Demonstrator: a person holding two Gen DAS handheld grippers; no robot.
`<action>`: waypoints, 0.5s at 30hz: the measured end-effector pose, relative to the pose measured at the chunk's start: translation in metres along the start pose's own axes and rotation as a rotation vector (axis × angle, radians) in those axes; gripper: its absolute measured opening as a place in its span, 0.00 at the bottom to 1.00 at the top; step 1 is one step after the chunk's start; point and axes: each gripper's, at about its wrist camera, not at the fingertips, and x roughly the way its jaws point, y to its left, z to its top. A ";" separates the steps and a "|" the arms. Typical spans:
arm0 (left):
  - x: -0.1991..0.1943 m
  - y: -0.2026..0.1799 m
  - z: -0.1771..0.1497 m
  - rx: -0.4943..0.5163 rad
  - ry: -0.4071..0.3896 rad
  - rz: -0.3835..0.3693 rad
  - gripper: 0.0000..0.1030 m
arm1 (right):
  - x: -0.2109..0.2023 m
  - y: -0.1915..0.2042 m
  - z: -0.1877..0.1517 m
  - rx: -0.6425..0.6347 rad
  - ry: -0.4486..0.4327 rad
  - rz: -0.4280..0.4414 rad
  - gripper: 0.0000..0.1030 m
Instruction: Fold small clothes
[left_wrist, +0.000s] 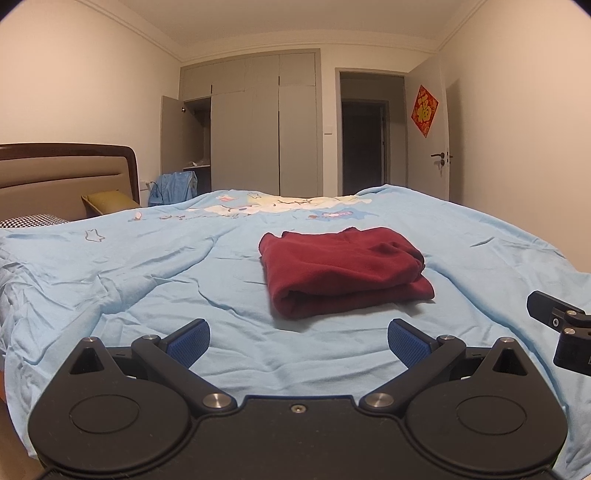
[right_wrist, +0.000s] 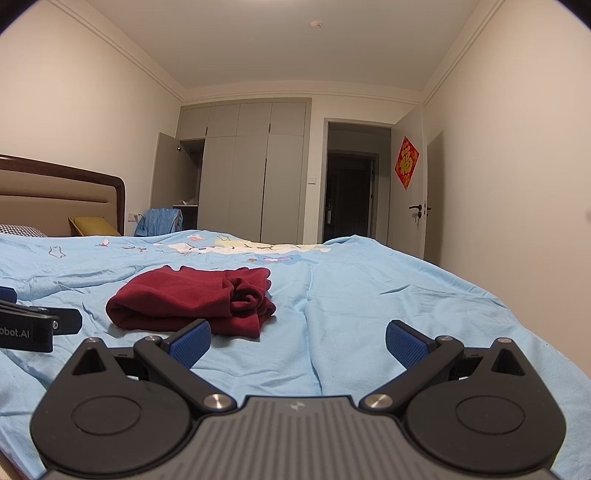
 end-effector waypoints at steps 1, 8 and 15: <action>0.000 0.000 0.000 -0.001 0.001 0.001 0.99 | 0.000 0.000 -0.001 -0.001 0.001 0.000 1.00; 0.003 0.003 0.000 -0.015 0.016 0.002 0.99 | 0.002 -0.002 -0.002 -0.003 0.013 0.004 1.00; 0.011 0.006 -0.003 -0.028 0.060 -0.012 0.99 | 0.004 -0.003 -0.005 -0.005 0.038 0.008 1.00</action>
